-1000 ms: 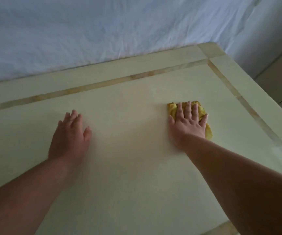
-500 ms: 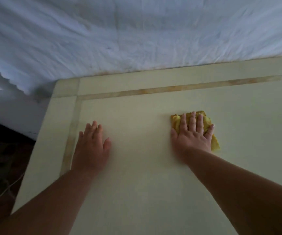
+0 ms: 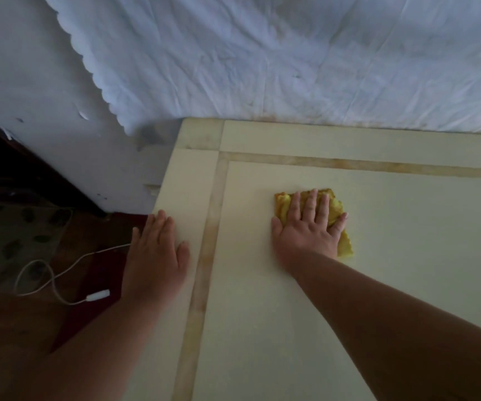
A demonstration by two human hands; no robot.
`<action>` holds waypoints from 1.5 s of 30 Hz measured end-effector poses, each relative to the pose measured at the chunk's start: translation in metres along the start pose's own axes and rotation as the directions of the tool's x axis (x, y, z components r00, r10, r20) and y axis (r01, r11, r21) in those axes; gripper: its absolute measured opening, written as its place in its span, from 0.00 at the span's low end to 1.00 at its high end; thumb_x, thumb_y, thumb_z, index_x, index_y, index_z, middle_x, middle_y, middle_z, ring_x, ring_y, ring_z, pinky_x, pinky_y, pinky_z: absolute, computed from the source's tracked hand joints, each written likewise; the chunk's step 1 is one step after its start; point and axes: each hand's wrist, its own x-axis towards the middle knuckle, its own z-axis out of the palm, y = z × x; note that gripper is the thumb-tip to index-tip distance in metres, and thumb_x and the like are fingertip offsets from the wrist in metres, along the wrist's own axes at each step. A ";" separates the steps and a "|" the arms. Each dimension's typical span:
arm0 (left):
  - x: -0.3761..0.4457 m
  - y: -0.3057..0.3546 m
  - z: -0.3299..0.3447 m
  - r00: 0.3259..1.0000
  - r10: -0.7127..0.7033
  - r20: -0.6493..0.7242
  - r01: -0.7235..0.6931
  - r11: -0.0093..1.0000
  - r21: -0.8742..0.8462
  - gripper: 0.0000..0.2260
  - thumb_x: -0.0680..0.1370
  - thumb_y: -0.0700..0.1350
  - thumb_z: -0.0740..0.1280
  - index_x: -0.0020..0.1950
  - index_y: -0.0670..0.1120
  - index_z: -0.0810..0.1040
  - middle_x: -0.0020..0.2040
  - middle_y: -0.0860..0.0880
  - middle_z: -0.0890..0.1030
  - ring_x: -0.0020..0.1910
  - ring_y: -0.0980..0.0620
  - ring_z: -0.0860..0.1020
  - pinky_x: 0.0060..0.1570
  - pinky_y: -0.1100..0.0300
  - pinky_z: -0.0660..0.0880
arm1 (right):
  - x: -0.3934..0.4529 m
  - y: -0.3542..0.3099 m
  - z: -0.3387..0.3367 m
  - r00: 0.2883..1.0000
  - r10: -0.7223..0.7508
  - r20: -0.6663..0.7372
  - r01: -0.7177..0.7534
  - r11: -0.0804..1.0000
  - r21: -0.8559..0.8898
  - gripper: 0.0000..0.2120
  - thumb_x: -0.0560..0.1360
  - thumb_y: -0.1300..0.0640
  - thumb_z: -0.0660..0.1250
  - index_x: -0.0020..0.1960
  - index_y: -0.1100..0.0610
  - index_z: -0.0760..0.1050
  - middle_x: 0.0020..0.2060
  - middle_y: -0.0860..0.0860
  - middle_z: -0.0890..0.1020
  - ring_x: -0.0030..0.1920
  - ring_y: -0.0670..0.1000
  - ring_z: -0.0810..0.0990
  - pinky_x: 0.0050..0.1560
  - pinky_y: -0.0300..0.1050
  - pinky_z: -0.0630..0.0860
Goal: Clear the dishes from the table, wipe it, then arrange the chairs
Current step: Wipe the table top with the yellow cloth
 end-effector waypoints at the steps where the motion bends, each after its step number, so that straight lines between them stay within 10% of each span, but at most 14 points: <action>1: -0.001 -0.003 0.000 1.000 -0.004 -0.002 0.004 1.000 0.008 0.33 0.82 0.56 0.52 0.81 0.36 0.69 0.83 0.38 0.67 0.85 0.40 0.61 0.83 0.38 0.57 | 0.001 -0.015 0.002 1.000 -0.004 0.001 0.004 1.000 0.003 0.39 0.83 0.33 0.41 0.88 0.49 0.38 0.87 0.54 0.36 0.86 0.59 0.31 0.79 0.76 0.32; 17: -0.001 0.001 0.004 1.000 -0.012 0.003 0.011 0.997 0.072 0.32 0.84 0.54 0.53 0.83 0.36 0.66 0.85 0.37 0.61 0.86 0.42 0.55 0.83 0.41 0.58 | 0.042 -0.176 0.006 0.997 0.069 0.020 -0.071 0.994 0.085 0.39 0.84 0.37 0.42 0.88 0.55 0.37 0.86 0.60 0.34 0.85 0.64 0.29 0.73 0.82 0.30; 35: -0.003 -0.002 0.006 1.000 0.008 -0.023 -0.008 0.999 0.042 0.31 0.84 0.53 0.54 0.84 0.36 0.63 0.86 0.37 0.59 0.87 0.42 0.54 0.84 0.41 0.56 | 0.061 -0.211 -0.028 0.977 -0.014 0.214 -0.076 0.911 0.406 0.46 0.79 0.23 0.36 0.89 0.49 0.41 0.87 0.55 0.33 0.84 0.58 0.25 0.75 0.77 0.25; 45: -0.001 -0.002 -0.003 0.997 -0.014 0.078 0.015 1.000 -0.005 0.33 0.83 0.55 0.49 0.85 0.40 0.62 0.87 0.41 0.56 0.87 0.44 0.52 0.85 0.44 0.51 | 0.008 -0.099 -0.101 0.958 -0.110 0.265 -0.142 0.622 0.770 0.37 0.86 0.30 0.50 0.84 0.53 0.66 0.82 0.54 0.70 0.82 0.58 0.67 0.82 0.61 0.59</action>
